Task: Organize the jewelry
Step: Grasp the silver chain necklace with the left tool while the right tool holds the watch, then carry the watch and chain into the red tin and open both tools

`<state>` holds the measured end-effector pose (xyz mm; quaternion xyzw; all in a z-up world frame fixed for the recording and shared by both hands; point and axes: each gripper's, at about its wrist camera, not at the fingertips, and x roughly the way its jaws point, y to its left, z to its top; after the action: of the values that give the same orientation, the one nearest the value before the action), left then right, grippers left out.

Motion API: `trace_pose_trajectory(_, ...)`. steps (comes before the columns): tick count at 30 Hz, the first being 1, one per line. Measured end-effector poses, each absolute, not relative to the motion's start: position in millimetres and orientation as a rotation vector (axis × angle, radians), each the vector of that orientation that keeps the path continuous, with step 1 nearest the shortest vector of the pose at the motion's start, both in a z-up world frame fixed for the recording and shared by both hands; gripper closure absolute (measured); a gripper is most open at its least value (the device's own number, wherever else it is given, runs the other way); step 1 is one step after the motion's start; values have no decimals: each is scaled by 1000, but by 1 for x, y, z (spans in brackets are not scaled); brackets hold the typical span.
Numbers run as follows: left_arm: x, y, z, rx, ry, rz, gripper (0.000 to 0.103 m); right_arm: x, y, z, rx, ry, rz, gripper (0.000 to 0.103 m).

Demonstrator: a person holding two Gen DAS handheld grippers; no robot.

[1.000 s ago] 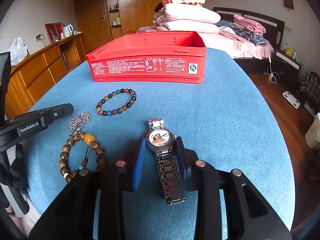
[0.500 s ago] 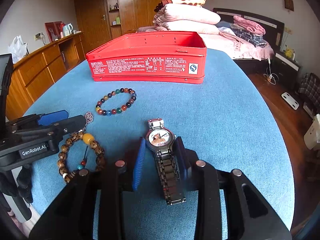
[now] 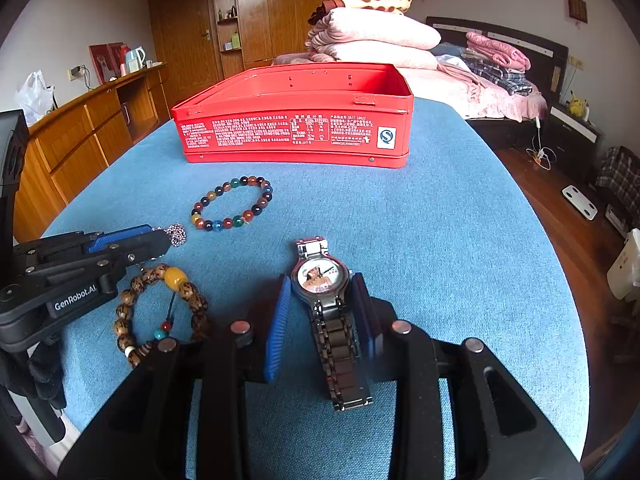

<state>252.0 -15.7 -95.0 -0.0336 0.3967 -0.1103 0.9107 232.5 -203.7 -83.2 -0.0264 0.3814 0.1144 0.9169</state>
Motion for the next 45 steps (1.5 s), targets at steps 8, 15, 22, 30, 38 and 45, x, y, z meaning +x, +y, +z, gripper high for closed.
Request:
trace_pose_trajectory(8,252,-5,-94,-108,812,-202,86,232,-204,-83,-54,784,239,71)
trace_pose_trajectory(15,255,-17,-94,-50,823,-217,76,232,-203,-84,-62,783,235,70)
trace_pose_trajectory(22,254,-8,-95,-92,814,-229,86,232,-202,-84,-70,777,230,73)
trace_pose_trajectory(30,246,-2,-80,-140,744,-239,86,232,-212,-77,-29,747,235,74)
trace_pose_trajectory(38,246,2,-56,-156,670,-249,86,233,-216,-61,15,703,258,74)
trace_pose_trajectory(45,255,2,-46,-145,653,-250,86,240,-213,-47,21,675,269,74)
